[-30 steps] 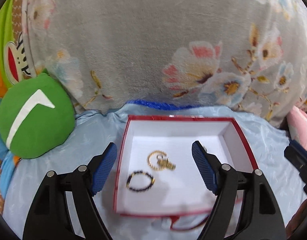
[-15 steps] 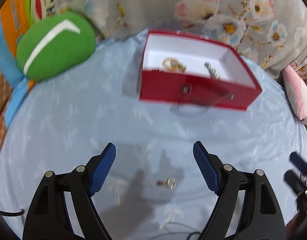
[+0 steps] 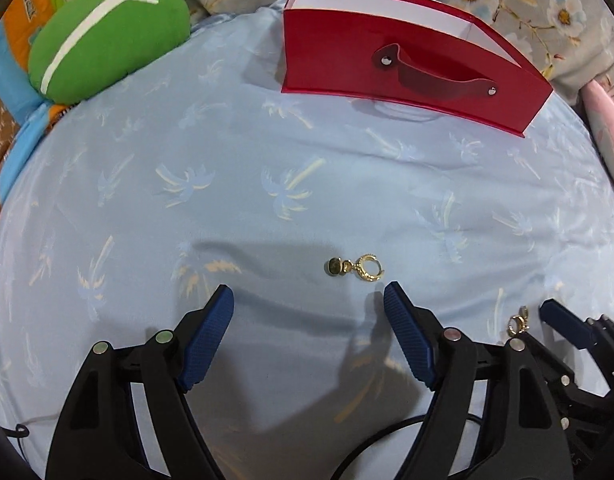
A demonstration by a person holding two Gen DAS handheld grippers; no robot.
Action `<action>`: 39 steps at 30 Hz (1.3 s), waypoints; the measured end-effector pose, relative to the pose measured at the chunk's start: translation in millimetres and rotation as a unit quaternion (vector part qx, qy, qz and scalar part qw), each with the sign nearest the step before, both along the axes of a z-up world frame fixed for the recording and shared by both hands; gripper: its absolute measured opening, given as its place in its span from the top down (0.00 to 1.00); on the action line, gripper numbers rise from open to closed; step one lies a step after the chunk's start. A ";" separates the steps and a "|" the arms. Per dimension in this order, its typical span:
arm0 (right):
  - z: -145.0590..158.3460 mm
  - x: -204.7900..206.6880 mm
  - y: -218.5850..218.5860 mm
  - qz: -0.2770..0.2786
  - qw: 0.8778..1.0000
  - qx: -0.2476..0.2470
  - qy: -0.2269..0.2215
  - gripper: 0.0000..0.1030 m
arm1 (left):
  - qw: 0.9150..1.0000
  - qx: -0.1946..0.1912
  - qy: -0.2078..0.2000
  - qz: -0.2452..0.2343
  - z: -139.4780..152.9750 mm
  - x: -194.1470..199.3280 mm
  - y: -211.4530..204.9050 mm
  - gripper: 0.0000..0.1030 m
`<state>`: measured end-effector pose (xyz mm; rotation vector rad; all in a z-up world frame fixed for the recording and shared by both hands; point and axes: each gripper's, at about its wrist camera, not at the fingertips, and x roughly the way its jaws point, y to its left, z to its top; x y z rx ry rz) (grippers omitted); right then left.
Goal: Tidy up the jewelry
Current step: 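Withdraw both tools from the box toward the last earrings, then grasp a gold drop earring with the right tool while the left grasps the other, then carry both gold drop earrings into the red box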
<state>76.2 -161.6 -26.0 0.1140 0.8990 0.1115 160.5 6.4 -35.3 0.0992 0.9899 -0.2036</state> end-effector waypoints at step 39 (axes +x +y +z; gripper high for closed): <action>24.3 -5.1 -20.8 -0.028 0.999 -0.018 -0.032 0.95 | 0.995 -0.090 -0.021 -0.048 34.4 -11.8 -13.0 0.81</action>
